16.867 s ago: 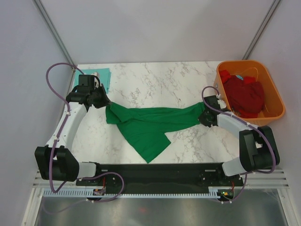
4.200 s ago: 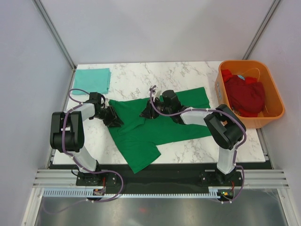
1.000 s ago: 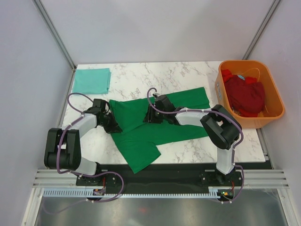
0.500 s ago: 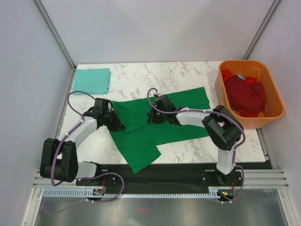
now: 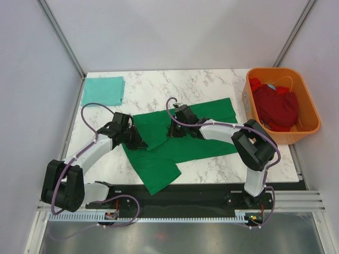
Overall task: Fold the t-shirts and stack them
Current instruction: Fold the tshirt
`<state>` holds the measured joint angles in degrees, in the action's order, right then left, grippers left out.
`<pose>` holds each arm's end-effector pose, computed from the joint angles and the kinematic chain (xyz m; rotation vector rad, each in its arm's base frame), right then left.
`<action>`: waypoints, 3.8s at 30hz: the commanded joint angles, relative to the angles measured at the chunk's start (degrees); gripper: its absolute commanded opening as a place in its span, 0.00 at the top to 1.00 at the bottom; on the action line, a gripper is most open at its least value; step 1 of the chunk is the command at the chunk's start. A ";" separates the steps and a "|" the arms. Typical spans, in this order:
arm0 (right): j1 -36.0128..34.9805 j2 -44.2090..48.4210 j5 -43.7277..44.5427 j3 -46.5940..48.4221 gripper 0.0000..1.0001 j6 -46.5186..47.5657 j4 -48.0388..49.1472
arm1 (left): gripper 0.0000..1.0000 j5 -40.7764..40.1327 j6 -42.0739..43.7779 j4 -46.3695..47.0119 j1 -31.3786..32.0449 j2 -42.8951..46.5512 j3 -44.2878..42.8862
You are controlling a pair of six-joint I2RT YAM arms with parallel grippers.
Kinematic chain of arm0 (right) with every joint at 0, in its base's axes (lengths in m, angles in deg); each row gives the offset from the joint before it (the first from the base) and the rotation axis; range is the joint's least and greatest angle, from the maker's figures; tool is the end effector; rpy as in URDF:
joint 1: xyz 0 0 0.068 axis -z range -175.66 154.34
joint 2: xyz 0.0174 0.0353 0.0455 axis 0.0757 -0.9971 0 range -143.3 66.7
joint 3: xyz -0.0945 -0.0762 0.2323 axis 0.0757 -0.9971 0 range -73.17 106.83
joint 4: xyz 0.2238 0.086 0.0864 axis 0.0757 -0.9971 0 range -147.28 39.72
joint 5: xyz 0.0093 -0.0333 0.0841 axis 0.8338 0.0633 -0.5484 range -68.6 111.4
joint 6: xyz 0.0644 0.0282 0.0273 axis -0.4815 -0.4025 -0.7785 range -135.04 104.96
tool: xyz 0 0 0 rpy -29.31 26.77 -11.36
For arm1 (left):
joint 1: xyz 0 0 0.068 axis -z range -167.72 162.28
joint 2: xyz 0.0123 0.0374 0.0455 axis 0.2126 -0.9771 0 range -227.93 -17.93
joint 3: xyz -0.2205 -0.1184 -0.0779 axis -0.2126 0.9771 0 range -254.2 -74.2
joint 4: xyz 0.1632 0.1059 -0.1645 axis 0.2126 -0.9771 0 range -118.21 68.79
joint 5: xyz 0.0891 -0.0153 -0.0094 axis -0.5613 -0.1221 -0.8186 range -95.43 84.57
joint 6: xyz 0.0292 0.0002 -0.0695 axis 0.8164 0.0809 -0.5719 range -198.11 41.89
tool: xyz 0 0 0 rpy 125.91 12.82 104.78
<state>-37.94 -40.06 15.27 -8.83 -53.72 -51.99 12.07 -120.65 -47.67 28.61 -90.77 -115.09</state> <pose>0.2970 0.2792 0.1438 -0.1345 2.4830 0.7841 0.2340 -0.0885 0.1655 -0.5002 2.6696 -0.7409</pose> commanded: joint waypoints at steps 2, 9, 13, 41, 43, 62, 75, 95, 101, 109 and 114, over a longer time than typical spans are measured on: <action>-0.08 1.91 0.86 2.29 1.00 1.15 -0.57 | 0.98 -2.03 -4.12 0.18 2.38 0.86 0.37; 0.10 2.26 0.95 2.20 1.00 1.23 -0.92 | 0.98 -2.82 -7.11 0.27 4.40 0.86 1.42; 0.27 2.35 0.95 2.02 1.00 1.32 -1.18 | 0.98 -3.34 -8.17 0.27 5.54 0.33 2.12; 1.50 0.76 -1.25 11.16 0.82 11.87 -19.11 | 0.60 1.66 -3.87 -2.54 -2.96 1.22 -7.08; 1.59 1.38 -1.69 10.72 0.76 12.04 -19.55 | 0.60 1.14 -1.32 -2.81 -6.92 -1.86 -9.82; 16.00 -9.07 7.97 18.29 0.76 16.26 -16.31 | 0.71 -14.24 7.91 -3.42 -16.25 -29.20 -25.40; 21.98 -14.97 10.09 17.40 0.77 15.30 -14.63 | 0.68 -11.72 6.95 -3.42 -22.13 -26.57 -22.31; 23.03 -12.68 9.20 17.84 0.77 14.43 -13.40 | 0.77 -5.46 11.87 -3.34 -22.58 -31.92 -27.93; 24.44 -12.68 11.84 16.96 0.79 13.45 -13.23 | 0.98 -8.88 11.08 -3.34 -22.49 -33.86 -30.48; 23.83 -8.65 6.31 16.26 0.71 14.94 -11.56 | 0.74 -4.49 11.61 -3.51 -22.58 -33.87 -34.18; 20.41 -3.91 -7.65 15.12 0.57 17.84 -9.98 | 0.55 -2.82 11.78 -4.04 -22.58 -27.38 -31.99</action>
<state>-15.06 -49.69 16.45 6.68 -38.31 -64.45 7.17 -109.98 -52.15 6.15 -124.97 -147.43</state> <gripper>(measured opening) 0.404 0.440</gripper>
